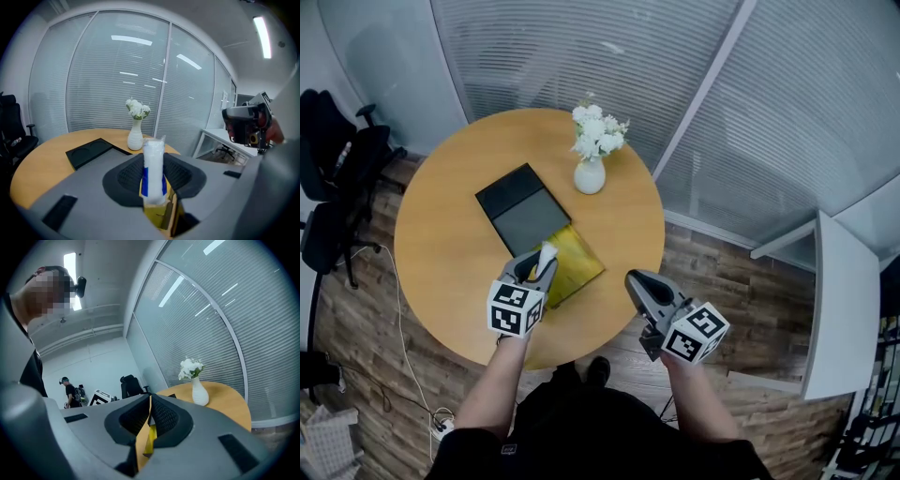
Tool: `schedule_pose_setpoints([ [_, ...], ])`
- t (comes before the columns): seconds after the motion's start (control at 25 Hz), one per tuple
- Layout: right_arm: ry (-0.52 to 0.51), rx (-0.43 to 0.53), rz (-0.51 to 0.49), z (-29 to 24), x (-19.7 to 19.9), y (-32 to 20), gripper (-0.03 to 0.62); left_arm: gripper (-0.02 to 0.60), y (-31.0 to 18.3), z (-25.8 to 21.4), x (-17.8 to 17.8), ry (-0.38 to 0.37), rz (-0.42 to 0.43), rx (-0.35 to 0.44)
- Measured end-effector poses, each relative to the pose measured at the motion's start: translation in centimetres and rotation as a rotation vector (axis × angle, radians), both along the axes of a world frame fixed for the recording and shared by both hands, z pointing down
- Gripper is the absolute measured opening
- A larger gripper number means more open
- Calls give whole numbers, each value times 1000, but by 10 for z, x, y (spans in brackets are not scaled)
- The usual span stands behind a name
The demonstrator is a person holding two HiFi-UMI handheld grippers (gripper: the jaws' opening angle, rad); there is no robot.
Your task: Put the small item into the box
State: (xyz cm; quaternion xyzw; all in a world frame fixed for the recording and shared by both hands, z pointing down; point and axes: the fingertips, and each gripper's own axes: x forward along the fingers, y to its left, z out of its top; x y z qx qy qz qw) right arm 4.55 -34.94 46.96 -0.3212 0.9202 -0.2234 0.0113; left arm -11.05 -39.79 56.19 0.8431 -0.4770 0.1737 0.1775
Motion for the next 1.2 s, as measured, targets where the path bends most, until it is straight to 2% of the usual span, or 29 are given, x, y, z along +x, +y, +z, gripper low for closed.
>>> schedule_pose_setpoints([
  [0.28, 12, -39, 1, 15, -6, -1, 38, 135, -11, 41, 4, -1, 19, -87],
  [0.84, 17, -108, 31, 41, 7, 2, 38, 137, -42, 106, 17, -13, 42, -258],
  [1.2, 13, -120, 60, 45, 23, 8, 38, 141, -44, 137, 26, -85, 62, -334],
])
